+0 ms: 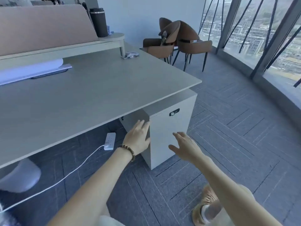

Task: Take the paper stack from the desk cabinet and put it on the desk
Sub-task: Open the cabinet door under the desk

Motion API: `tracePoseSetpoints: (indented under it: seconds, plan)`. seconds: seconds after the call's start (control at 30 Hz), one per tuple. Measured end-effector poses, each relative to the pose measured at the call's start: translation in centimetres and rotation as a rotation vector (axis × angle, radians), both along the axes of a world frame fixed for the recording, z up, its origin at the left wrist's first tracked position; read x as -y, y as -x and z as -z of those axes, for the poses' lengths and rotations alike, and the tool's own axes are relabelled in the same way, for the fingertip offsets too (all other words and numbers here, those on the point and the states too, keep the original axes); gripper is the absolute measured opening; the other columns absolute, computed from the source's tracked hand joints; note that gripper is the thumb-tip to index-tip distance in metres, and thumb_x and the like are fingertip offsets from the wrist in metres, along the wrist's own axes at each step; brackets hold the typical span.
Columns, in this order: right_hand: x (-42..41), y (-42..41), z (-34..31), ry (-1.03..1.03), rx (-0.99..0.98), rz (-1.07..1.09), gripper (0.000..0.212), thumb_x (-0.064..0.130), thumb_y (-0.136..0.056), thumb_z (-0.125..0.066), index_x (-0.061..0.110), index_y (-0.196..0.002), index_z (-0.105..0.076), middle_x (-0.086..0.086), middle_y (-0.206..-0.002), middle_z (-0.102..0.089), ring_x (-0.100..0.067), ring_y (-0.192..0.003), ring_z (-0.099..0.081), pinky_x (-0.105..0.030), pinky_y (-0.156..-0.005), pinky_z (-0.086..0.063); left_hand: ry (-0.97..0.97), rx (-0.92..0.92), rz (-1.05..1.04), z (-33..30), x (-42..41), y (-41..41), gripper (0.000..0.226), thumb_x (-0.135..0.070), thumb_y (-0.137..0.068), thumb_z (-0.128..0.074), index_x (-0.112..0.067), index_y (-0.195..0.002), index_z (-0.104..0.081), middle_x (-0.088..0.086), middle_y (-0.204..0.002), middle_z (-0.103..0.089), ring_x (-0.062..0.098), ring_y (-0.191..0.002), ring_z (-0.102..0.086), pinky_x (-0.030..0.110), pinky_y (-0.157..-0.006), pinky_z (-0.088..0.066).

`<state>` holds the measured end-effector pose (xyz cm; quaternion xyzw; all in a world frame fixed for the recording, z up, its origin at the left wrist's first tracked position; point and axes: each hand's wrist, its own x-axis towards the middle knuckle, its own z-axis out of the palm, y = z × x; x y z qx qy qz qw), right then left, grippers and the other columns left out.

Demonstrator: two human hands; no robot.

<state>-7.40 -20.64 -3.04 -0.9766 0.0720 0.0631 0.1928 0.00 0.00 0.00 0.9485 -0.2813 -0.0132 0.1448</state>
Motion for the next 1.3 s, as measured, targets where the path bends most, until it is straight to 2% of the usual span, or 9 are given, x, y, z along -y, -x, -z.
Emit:
tracePoseSetpoints:
  seconds: [0.3, 0.37, 0.43, 0.53, 0.6, 0.73, 0.87, 1.1, 1.3]
  plan:
    - [0.5, -7.0, 9.0, -0.131, -0.119, 0.047, 0.079, 0.047, -0.096, -0.055, 0.012, -0.157, -0.019, -0.009, -0.160, -0.031, -0.031, -0.138, -0.045, -0.042, -0.101, -0.044, -0.113, 0.049, -0.055, 4.0, 2.8, -6.7, 0.083, -0.025, -0.093, -0.063, -0.020, -0.158, -0.011, 0.012, -0.167, -0.003, 0.029, -0.154, -0.005, 0.043, -0.112, -0.043]
    - [0.6, -9.3, 11.1, -0.194, -0.138, 0.064, 0.087, 0.048, -0.095, -0.056, 0.011, -0.160, -0.011, -0.010, -0.163, -0.024, -0.030, -0.144, -0.038, -0.042, -0.106, -0.041, -0.142, 0.096, -0.029, 5.0, 3.0, -8.7, 0.092, -0.027, -0.092, -0.065, -0.020, -0.159, -0.004, 0.010, -0.167, 0.004, 0.030, -0.154, 0.000, 0.043, -0.117, -0.036]
    - [0.5, -11.2, 13.2, -0.249, -0.148, 0.079, 0.092, 0.048, -0.094, -0.059, 0.011, -0.160, -0.006, -0.011, -0.166, -0.017, -0.030, -0.149, -0.031, -0.043, -0.115, -0.035, -0.166, 0.139, 0.035, 5.9, 2.8, -10.1, 0.095, -0.026, -0.092, -0.065, -0.018, -0.160, 0.001, 0.005, -0.168, 0.009, 0.025, -0.154, 0.008, 0.040, -0.123, -0.020]
    - [0.0, -13.3, 16.0, -0.309, -0.133, 0.128, 0.100, 0.048, -0.091, -0.064, 0.011, -0.160, -0.002, -0.012, -0.168, -0.010, -0.033, -0.150, -0.026, -0.045, -0.118, -0.032, -0.154, 0.188, 0.107, 6.9, 2.2, -11.4, 0.094, -0.022, -0.093, -0.062, -0.019, -0.160, 0.003, -0.003, -0.167, 0.010, 0.015, -0.152, 0.012, 0.032, -0.116, -0.001]
    - [-0.6, -14.2, 17.8, -0.342, -0.121, 0.161, 0.109, 0.051, -0.087, -0.067, 0.011, -0.160, 0.003, -0.012, -0.168, -0.006, -0.033, -0.151, -0.024, -0.047, -0.117, -0.034, -0.135, 0.204, 0.135, 7.7, 1.8, -11.9, 0.095, -0.021, -0.091, -0.064, -0.019, -0.160, 0.001, -0.003, -0.167, 0.008, 0.016, -0.153, 0.009, 0.032, -0.114, -0.005]
    - [-2.4, -15.2, 20.3, -0.461, -0.073, 0.260, 0.132, 0.056, -0.076, -0.076, 0.005, -0.158, 0.015, -0.016, -0.169, 0.002, -0.031, -0.156, -0.010, -0.045, -0.121, -0.029, -0.083, 0.215, 0.162, 8.9, 1.6, -12.6, 0.103, -0.031, -0.085, -0.073, -0.019, -0.159, -0.003, -0.005, -0.167, 0.003, 0.017, -0.154, 0.005, 0.026, -0.112, -0.027]
    - [-3.7, -16.5, 20.9, -0.481, 0.070, 0.421, 0.147, 0.062, -0.063, -0.081, 0.001, -0.156, 0.016, -0.019, -0.167, 0.002, -0.033, -0.155, -0.010, -0.044, -0.121, -0.029, -0.057, 0.255, 0.143, 9.7, 1.8, -12.9, 0.111, -0.041, -0.077, -0.079, -0.017, -0.159, -0.008, -0.002, -0.168, -0.005, 0.018, -0.154, -0.001, 0.023, -0.107, -0.036]
    - [-4.9, -17.1, 21.1, -0.403, 0.187, 0.477, 0.150, 0.073, -0.059, -0.074, 0.001, -0.155, 0.016, -0.022, -0.166, 0.006, -0.036, -0.155, -0.004, -0.047, -0.125, -0.020, -0.064, 0.277, 0.102, 10.3, 2.1, -12.9, 0.117, -0.047, -0.075, -0.079, -0.020, -0.159, -0.002, -0.006, -0.167, 0.001, 0.010, -0.152, 0.010, 0.018, -0.104, -0.035]
    - [-5.2, -17.2, 20.9, -0.390, 0.229, 0.498, 0.141, 0.069, -0.065, -0.072, 0.004, -0.154, 0.017, -0.023, -0.165, 0.004, -0.036, -0.154, -0.006, -0.046, -0.125, -0.020, -0.083, 0.278, 0.076, 10.3, 2.3, -12.7, 0.115, -0.046, -0.076, -0.079, -0.016, -0.159, -0.005, -0.003, -0.167, 0.000, 0.004, -0.150, 0.017, 0.022, -0.113, -0.022]
